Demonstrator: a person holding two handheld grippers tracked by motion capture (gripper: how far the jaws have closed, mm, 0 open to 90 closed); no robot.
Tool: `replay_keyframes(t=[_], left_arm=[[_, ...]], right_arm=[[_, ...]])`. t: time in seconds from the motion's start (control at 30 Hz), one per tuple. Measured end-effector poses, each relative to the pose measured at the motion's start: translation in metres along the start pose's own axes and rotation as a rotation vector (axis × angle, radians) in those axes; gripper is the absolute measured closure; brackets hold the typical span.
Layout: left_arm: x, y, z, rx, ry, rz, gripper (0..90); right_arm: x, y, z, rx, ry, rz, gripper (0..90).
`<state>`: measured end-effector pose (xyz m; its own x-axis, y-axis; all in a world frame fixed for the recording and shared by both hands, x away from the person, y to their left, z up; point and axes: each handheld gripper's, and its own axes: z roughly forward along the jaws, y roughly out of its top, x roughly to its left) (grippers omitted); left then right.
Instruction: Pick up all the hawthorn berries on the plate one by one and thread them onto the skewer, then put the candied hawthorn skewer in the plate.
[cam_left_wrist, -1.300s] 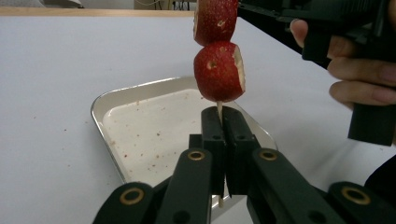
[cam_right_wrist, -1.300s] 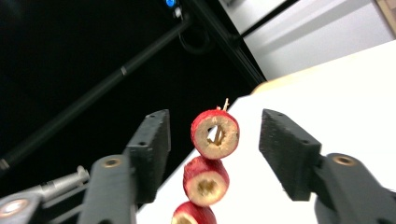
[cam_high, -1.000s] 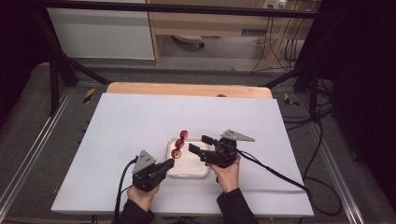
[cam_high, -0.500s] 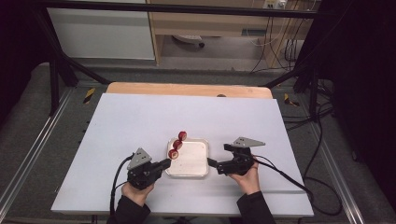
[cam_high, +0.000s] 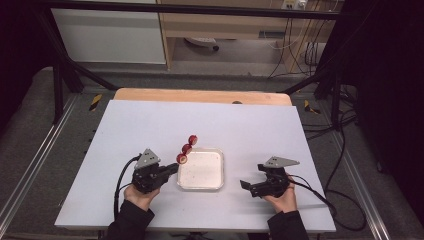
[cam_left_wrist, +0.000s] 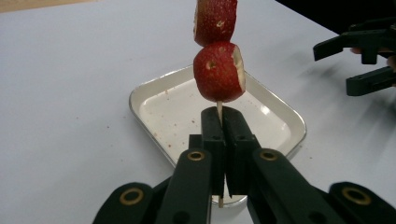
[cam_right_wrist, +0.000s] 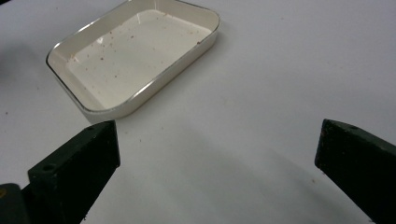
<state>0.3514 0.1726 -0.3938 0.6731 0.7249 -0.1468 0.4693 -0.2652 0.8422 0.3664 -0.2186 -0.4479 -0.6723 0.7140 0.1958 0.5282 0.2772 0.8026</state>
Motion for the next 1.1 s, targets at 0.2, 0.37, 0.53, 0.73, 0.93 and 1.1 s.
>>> replay_keyframes(t=[0.2,0.37,0.53,0.73,0.93,1.1], left_arm=[[0.000,0.011,0.013,0.050,0.010,0.022,88.1],[-0.002,0.015,0.027,0.083,0.014,0.030,88.1],[-0.003,0.016,0.038,0.116,0.001,0.024,88.1],[-0.007,0.012,0.050,0.148,0.000,0.022,88.1],[-0.011,0.005,0.061,0.197,-0.001,0.019,88.1],[-0.011,0.000,0.067,0.244,0.003,0.012,88.1]], right_arm=[[-0.007,-0.009,-0.011,0.006,-0.007,-0.014,0.5],[-0.011,-0.013,-0.018,0.001,-0.012,-0.005,0.5],[-0.013,-0.018,-0.022,0.006,-0.018,0.002,0.5],[-0.014,-0.020,-0.023,0.002,-0.024,0.013,0.5],[-0.014,-0.021,-0.024,0.000,-0.022,0.011,0.5],[-0.014,-0.022,-0.025,-0.006,-0.020,0.017,0.5]])
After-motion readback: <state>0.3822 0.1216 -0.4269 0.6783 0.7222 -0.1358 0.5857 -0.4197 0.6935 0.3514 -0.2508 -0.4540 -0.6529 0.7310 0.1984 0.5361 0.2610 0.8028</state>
